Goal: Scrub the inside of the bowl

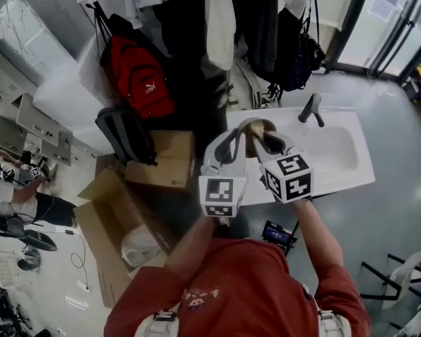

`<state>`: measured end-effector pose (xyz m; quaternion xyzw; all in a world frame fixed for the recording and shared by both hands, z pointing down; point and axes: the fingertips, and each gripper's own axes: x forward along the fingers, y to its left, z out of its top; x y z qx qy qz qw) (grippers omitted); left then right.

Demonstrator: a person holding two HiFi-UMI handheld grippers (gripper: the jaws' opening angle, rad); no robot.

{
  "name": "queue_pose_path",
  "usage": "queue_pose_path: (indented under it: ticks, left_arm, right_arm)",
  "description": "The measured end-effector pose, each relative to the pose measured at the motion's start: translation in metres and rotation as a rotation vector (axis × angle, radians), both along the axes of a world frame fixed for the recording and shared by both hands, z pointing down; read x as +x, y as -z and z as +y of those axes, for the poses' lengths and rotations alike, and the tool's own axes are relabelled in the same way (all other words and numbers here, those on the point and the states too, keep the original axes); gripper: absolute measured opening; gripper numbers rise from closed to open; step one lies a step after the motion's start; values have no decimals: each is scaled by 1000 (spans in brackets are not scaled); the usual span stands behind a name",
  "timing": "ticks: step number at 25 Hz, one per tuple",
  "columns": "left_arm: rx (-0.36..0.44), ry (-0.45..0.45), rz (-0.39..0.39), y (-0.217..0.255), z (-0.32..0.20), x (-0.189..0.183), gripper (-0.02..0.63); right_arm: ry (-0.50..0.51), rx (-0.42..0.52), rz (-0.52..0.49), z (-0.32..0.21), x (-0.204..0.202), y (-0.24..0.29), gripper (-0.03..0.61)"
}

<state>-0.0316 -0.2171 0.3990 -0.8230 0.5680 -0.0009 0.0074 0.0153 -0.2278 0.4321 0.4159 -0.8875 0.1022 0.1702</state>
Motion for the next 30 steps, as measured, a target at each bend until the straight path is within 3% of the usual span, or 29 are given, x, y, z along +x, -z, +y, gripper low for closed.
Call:
queue_pose_path:
  ticks: [11, 23, 30]
  left_arm:
    - [-14, -18, -9, -4, 3, 5, 38]
    - [-52, -38, -16, -13, 3, 6, 38]
    - [-63, -43, -18, -16, 1, 8, 38]
  right_arm:
    - [179, 251, 444, 10, -5, -3, 52]
    - [444, 516, 930, 20, -13, -25, 52]
    - [515, 615, 1099, 23, -13, -35, 52]
